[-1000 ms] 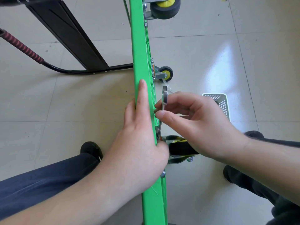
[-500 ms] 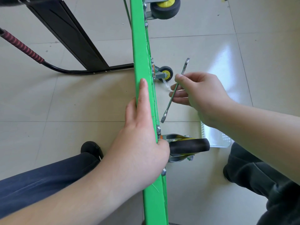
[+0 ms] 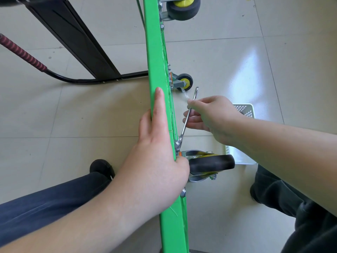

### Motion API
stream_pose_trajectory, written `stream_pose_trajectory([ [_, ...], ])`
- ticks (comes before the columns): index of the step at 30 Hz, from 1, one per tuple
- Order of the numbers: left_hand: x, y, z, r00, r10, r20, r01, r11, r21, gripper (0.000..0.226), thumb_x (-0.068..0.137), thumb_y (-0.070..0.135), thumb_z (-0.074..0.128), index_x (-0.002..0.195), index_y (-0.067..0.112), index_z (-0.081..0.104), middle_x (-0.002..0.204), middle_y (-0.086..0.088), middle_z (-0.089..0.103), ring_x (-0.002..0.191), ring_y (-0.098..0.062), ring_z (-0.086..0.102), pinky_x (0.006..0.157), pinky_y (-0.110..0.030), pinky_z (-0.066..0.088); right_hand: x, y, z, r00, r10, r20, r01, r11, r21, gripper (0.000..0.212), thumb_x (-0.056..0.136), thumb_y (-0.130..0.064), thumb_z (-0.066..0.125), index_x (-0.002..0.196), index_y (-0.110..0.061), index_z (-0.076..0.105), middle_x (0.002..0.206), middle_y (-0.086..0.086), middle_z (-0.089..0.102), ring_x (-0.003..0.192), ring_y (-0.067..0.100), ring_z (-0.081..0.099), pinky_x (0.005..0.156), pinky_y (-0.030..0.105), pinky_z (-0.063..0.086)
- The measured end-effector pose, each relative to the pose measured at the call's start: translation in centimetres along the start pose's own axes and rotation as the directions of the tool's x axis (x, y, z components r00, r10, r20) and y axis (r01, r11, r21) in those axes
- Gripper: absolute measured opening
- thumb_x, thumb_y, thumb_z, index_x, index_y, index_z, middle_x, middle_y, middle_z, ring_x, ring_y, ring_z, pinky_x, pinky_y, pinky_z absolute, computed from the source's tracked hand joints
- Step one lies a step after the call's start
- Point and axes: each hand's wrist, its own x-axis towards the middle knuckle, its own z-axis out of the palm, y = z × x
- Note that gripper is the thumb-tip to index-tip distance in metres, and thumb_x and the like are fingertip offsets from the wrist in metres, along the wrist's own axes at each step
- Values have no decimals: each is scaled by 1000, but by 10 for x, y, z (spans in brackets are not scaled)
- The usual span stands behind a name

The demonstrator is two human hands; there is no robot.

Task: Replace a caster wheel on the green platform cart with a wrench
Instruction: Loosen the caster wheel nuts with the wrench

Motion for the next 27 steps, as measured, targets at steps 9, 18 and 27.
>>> stream_pose_trajectory([
  [9, -1, -1, 2, 1000, 13, 5, -13, 999, 29, 121, 90, 17, 62, 140, 65, -37, 155, 39, 1, 82, -6, 61, 60, -23, 48, -6, -1, 4, 998, 1, 62, -3, 1000, 17, 23, 99, -21, 69, 106, 1, 65, 93, 21, 70, 70, 29, 76, 75, 40, 64],
  [18, -1, -2, 2, 1000, 12, 4, -12, 999, 47, 119, 91, 19, 62, 141, 64, -36, 152, 39, 5, 65, -14, 61, 49, -17, 40, -20, -14, 5, 979, -166, 118, 174, 983, -66, 16, 99, -21, 69, 100, -5, 70, 95, 16, 75, 76, 26, 77, 75, 36, 65],
  [27, -1, -3, 2, 1000, 16, -4, -16, 999, 28, 119, 91, 19, 62, 142, 64, -36, 151, 39, 5, 82, -9, 61, 61, -22, 48, -46, -13, -1, 902, -372, 218, 399, 912, -97, 12, 97, -19, 70, 100, -8, 71, 97, 19, 76, 93, 32, 76, 84, 39, 64],
])
